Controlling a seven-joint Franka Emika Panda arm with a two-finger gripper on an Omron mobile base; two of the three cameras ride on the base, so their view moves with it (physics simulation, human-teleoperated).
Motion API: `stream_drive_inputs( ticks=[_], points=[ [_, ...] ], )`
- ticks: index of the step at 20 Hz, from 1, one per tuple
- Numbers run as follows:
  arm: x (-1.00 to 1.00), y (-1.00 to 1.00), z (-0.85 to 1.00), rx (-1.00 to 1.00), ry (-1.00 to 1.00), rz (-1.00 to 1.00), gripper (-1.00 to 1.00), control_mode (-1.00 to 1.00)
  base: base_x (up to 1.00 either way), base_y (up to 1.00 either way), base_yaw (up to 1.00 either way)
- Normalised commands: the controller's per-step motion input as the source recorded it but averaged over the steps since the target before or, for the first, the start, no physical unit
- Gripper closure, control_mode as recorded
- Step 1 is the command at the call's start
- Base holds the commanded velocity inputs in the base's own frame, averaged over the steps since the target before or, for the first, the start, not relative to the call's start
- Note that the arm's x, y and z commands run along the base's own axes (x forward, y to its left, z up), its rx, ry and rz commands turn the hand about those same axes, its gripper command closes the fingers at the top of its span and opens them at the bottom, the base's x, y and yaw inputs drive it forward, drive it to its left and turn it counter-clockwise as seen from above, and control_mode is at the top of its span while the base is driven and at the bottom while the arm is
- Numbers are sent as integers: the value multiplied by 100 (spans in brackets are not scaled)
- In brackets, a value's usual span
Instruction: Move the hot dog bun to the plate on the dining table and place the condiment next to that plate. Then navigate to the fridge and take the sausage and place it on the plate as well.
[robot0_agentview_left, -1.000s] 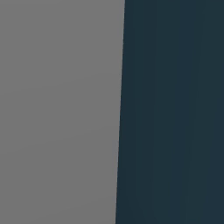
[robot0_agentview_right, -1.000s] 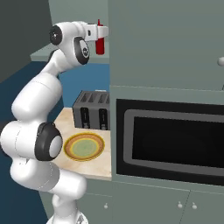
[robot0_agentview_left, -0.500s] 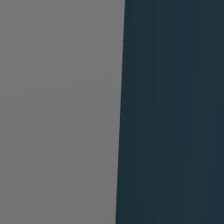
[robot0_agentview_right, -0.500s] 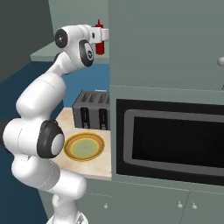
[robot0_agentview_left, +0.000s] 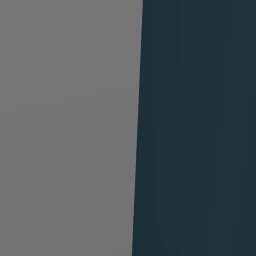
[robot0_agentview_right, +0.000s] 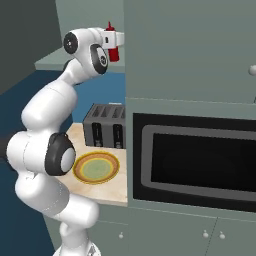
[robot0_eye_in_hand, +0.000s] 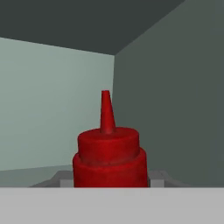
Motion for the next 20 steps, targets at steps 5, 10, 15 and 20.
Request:
stream_drive_inputs(
  ticks=[5,10,15,20],
  points=[
    [3,0,-4,0,1,0,100,-100,0,0,0],
    [0,0,-2,0,1,0,100,-100,0,0,0],
    [-8,0,-6,0,0,0,100,-100,0,0,0],
    [-64,0,-2,0,-3,0,100,-100,0,0,0]
  ],
)
